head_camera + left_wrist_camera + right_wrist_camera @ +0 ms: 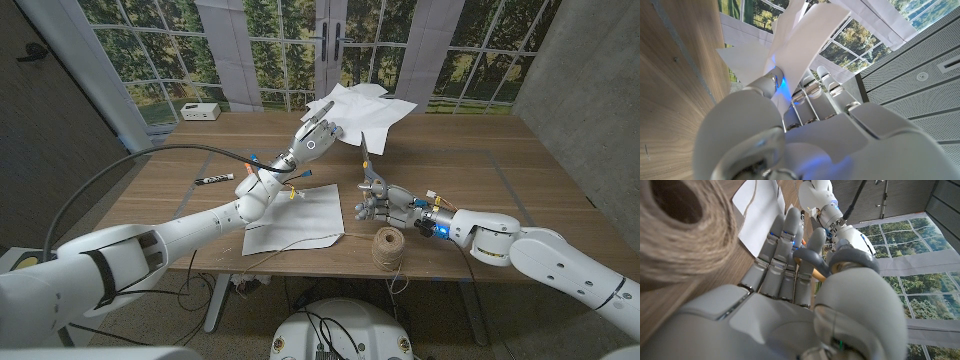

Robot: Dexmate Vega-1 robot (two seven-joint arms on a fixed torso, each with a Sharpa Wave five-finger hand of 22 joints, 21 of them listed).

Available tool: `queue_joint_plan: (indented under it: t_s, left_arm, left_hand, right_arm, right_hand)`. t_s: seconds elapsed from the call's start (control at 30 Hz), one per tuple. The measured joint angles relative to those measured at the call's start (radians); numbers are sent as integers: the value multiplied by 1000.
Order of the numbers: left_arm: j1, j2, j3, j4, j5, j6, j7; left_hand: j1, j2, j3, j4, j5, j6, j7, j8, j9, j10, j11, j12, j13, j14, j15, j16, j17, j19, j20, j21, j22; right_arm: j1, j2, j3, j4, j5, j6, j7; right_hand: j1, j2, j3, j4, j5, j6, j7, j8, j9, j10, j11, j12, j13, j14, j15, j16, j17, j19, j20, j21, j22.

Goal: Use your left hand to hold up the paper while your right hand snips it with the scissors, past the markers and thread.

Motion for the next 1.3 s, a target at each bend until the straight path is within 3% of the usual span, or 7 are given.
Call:
queue_joint_plan:
  t_s: [0.7, 1.3]
  left_arm:
    - [-6, -1, 16, 0, -16, 21, -7]
    - [-1, -6, 13, 2, -36, 20, 19]
  left_hand:
    - [0, 0, 2, -7, 3, 0, 0, 0, 0, 0, 0, 5, -8, 0, 0, 0, -1, 0, 0, 0, 0]
    - [0, 0, 1, -7, 2, 0, 0, 0, 0, 0, 0, 5, -14, -4, 4, 0, -5, 0, 0, 0, 0]
  right_arm:
    - [-9, -18, 14, 2, 9, 1, 31]
    - [-25, -21, 23, -17, 12, 6, 5]
  right_hand:
    - [-8, 8, 0, 0, 0, -15, -15, 9, -9, 0, 0, -21, -12, 17, -7, -17, -3, -4, 4, 22, -5]
    - [-12, 12, 0, 0, 0, -20, -20, 15, -11, 2, 2, -30, -13, 24, -11, -21, -3, -7, 1, 39, -9]
